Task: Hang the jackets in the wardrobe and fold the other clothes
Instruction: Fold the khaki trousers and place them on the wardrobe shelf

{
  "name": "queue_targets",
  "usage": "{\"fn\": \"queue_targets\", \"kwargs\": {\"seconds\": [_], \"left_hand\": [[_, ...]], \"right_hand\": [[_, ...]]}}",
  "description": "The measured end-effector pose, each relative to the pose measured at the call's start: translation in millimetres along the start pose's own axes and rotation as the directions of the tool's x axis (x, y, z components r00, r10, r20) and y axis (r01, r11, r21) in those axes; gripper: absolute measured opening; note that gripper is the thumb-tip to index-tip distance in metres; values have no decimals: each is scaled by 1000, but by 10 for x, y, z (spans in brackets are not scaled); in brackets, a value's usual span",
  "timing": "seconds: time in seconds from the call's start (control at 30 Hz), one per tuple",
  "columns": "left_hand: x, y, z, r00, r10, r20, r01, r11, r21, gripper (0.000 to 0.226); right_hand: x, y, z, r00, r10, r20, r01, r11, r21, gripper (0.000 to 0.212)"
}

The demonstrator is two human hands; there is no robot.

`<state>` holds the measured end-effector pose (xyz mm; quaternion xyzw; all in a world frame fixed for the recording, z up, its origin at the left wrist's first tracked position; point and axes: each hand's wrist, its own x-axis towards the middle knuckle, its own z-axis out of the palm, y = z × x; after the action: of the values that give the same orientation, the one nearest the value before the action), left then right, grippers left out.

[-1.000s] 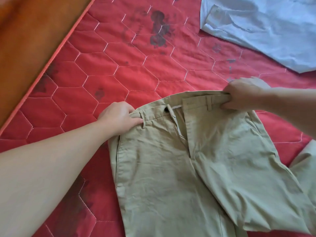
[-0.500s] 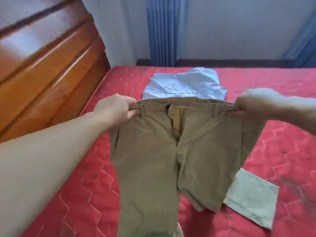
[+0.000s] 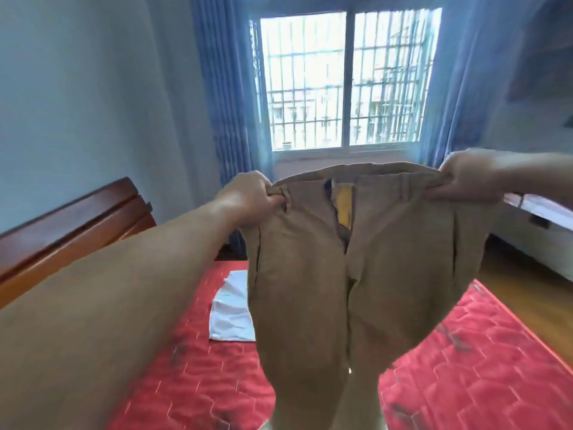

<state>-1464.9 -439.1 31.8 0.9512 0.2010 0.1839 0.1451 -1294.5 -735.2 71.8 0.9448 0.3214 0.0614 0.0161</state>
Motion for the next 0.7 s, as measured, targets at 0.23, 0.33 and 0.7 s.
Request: {"fn": "queue_targets", "kwargs": {"seconds": [0.23,0.33,0.7], "left_hand": [[-611,1021,-233,997,-23,78,40,972,-230,36],[-813,1391,-266,993,-76,95,102,943,-316,30],[-1240,3187,238,984,-6,179,77,917,-391,24]], "right_hand": [[-1156,556,-541,969,228,94,-241,955,171,41],[-1539,704,-670,948,275,161,-313,897,313,35],[-2218,1309,-392,940,194,280,-340,565,752,15]]}}
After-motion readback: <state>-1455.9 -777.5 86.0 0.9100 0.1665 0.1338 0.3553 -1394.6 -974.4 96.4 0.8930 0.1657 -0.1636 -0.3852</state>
